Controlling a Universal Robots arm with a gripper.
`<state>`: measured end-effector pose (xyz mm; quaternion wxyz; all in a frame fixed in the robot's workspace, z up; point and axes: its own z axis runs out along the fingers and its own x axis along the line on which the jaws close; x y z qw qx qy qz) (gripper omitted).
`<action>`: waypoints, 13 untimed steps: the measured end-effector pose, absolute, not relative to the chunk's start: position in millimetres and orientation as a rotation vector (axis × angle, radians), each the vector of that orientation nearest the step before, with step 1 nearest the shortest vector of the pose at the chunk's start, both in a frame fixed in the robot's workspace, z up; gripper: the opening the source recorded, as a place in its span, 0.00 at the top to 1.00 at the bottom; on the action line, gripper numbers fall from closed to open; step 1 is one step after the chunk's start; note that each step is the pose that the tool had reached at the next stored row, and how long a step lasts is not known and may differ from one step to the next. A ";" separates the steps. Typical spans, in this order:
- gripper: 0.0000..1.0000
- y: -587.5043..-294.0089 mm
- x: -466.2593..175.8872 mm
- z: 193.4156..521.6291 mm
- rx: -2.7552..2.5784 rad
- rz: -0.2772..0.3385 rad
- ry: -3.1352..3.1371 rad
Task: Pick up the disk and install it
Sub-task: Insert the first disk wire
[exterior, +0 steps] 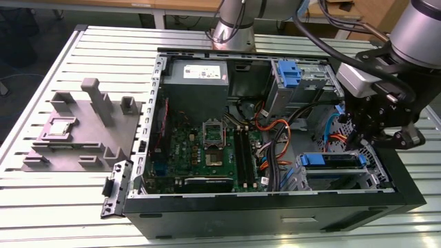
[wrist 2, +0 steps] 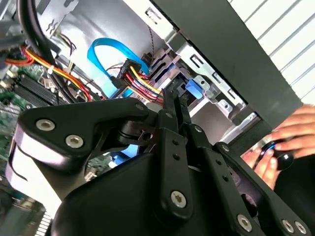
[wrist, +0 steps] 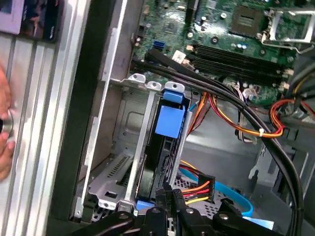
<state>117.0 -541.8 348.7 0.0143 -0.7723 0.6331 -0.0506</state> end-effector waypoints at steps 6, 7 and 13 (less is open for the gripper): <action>0.84 -541.8 117.0 347.3 -2.298 -0.160 2.103; 0.84 -541.9 117.0 346.8 -2.282 -0.160 2.120; 0.84 -543.5 116.8 343.7 -2.266 -0.161 2.138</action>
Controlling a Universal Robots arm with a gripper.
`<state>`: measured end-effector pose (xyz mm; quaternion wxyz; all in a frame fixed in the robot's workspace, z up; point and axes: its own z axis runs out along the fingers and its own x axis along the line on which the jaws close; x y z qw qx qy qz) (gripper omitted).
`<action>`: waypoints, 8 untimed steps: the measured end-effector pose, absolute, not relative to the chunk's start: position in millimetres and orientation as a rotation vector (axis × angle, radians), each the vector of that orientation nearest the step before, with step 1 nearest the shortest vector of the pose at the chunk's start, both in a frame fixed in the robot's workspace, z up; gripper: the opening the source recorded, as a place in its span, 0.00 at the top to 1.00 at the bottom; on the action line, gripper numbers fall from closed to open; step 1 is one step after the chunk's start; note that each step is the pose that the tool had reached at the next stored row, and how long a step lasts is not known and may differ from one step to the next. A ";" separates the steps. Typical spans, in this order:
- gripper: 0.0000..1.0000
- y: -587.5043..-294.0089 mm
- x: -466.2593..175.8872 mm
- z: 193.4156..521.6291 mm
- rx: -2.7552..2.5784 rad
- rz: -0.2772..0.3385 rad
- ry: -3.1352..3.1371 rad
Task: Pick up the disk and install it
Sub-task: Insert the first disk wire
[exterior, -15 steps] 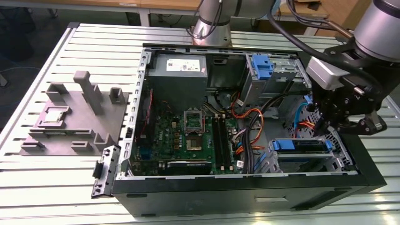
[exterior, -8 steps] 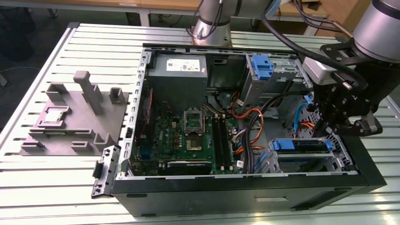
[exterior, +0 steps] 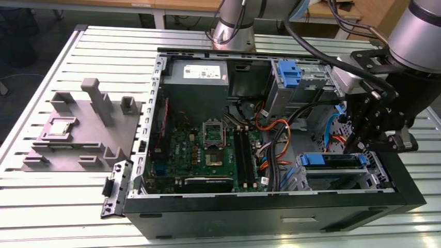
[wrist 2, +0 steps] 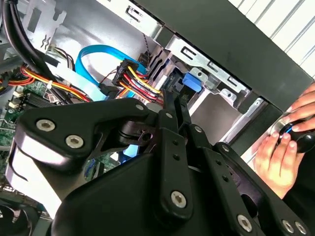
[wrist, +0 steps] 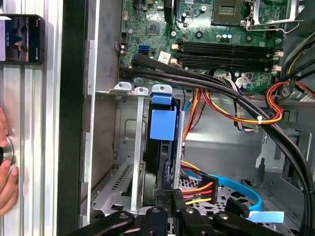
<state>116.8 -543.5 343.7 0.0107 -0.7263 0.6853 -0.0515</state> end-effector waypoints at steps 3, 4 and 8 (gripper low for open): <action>0.84 -543.5 116.2 342.1 -2.266 -0.161 2.139; 0.84 -543.7 116.2 341.7 -2.265 -0.161 2.141; 0.84 -545.7 115.7 340.2 -2.256 -0.161 2.150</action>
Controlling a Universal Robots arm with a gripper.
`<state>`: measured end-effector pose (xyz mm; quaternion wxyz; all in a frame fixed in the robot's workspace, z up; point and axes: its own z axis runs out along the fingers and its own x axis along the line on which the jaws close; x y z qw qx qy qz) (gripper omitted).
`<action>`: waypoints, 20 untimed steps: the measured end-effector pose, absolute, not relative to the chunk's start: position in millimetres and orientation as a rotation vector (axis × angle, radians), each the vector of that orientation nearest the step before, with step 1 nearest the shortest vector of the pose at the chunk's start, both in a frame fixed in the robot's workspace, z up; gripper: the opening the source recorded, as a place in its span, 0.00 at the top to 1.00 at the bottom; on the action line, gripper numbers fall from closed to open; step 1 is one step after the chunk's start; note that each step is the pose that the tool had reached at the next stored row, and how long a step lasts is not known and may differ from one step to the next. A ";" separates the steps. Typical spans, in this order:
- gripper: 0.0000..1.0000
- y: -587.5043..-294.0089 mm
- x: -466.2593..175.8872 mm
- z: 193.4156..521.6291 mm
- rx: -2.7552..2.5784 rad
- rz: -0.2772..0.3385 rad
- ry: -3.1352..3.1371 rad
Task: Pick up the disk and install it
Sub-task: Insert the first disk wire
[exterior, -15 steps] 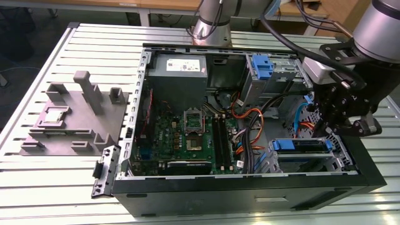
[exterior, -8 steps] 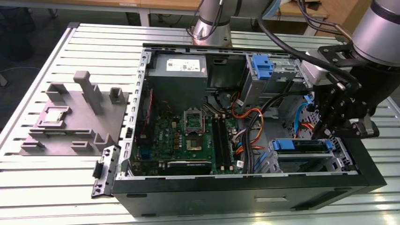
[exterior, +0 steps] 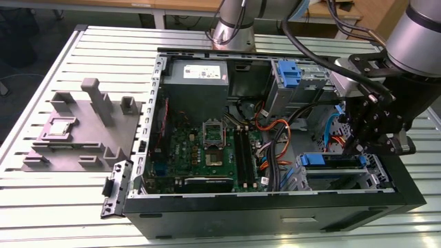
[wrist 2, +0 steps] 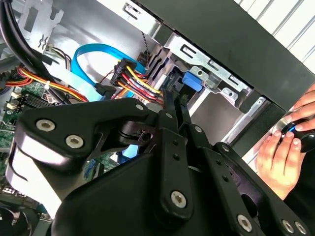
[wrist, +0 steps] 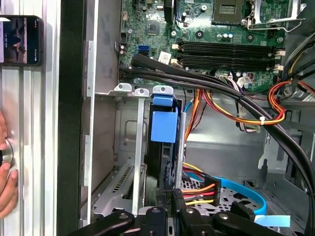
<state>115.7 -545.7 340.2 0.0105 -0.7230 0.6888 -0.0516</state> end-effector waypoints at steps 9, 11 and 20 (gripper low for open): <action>0.84 -546.1 115.1 336.4 -2.202 -0.163 2.209; 0.84 -546.1 115.1 336.1 -2.201 -0.163 2.209; 0.84 -545.9 114.7 335.4 -2.193 -0.177 2.202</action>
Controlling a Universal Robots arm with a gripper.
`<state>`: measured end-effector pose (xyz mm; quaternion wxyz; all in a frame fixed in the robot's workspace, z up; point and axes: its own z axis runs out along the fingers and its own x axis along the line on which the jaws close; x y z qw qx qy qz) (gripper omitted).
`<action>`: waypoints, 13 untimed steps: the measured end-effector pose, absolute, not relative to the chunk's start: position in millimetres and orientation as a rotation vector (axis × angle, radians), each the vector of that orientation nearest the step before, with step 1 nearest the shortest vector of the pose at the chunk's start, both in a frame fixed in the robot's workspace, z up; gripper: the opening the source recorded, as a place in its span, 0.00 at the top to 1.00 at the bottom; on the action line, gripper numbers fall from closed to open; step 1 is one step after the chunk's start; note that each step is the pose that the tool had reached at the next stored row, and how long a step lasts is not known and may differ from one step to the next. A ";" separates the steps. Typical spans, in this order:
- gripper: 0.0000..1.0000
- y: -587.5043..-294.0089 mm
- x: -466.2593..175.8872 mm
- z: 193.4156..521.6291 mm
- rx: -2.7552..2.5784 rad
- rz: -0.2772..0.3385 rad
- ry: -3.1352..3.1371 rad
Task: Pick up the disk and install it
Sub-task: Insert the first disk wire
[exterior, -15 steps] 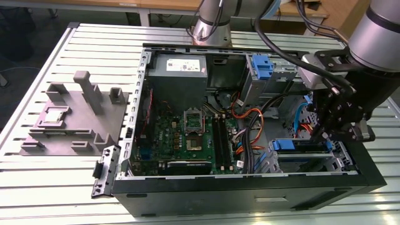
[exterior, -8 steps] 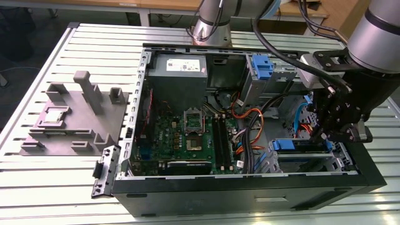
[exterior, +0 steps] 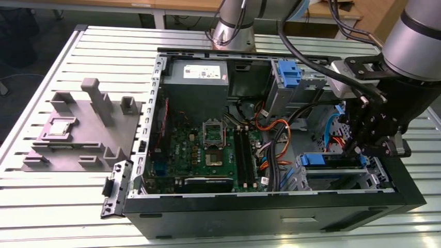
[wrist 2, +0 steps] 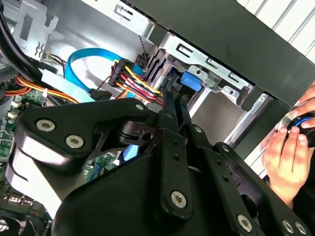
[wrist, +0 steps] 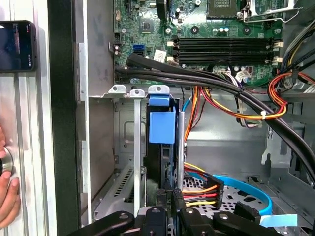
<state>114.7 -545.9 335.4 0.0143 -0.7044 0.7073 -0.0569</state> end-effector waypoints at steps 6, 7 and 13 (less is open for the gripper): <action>0.84 -545.9 110.7 334.3 -2.189 -0.185 2.199; 0.84 -545.9 110.7 334.1 -2.189 -0.185 2.199; 0.84 -545.8 110.8 333.6 -2.188 -0.186 2.198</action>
